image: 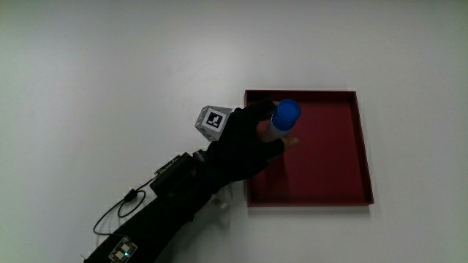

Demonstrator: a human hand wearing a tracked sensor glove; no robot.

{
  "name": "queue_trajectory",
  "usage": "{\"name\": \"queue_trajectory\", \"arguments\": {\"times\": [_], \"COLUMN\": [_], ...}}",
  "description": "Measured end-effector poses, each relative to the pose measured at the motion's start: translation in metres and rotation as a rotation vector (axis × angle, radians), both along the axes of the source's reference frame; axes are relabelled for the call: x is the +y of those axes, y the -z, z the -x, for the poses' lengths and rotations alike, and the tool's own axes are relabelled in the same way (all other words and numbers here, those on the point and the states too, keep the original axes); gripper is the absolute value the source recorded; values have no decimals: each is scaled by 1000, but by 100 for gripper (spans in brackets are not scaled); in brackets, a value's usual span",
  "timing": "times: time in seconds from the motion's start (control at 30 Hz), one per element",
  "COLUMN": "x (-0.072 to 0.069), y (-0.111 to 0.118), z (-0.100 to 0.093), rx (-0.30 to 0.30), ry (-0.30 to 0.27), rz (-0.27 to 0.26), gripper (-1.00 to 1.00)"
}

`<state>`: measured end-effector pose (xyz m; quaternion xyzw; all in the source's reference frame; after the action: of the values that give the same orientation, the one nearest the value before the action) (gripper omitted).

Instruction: Place glue into plate

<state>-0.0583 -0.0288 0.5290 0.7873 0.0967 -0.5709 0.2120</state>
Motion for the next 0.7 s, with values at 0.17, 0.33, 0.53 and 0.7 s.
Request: {"name": "queue_trajectory", "arguments": {"times": [0.17,0.33,0.53,0.7], "x": [1,-3,5,11], "y": [7,2,56,72], "z": [9,20,39,69], "rx": [43,46,125,-135], "ry": [-45,-229,-275,-338], "rz": [8,-154,198,217], "gripper": [-85,-100,-100,-100]}}
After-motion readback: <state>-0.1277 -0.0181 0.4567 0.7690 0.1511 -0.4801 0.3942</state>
